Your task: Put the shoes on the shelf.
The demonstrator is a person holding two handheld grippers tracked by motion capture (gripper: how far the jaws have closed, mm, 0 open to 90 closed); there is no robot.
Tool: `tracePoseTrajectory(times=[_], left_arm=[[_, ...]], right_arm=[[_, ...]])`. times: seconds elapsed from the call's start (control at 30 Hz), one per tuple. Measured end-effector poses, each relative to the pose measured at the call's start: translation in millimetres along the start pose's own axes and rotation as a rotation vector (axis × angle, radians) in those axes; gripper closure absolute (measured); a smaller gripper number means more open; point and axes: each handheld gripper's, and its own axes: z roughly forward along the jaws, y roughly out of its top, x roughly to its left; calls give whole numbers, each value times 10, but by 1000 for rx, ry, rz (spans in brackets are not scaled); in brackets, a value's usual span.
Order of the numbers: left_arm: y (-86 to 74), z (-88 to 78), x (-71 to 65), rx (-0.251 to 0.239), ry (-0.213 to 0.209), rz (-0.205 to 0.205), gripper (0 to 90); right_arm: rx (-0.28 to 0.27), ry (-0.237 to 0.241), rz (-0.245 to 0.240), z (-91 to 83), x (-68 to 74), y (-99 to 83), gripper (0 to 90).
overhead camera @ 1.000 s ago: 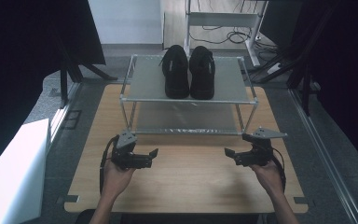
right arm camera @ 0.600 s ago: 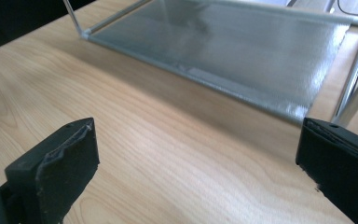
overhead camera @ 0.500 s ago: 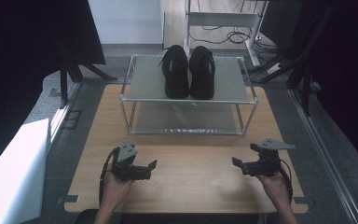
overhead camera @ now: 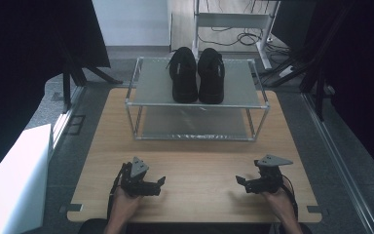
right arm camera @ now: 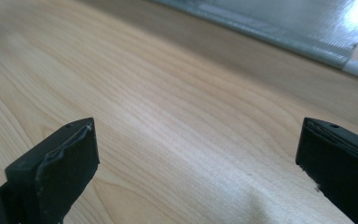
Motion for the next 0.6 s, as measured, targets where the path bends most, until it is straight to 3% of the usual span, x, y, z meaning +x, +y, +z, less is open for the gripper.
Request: tracePoseTrajectory(times=[0.17,0.6], left_arm=[[-32,62,-26,38,3,16,0],[-72,209,-96,124,3,52,0]], right_arm=[[45,3,-38,98,22,-69,0],[148,11,-71,242,42,-154,0]])
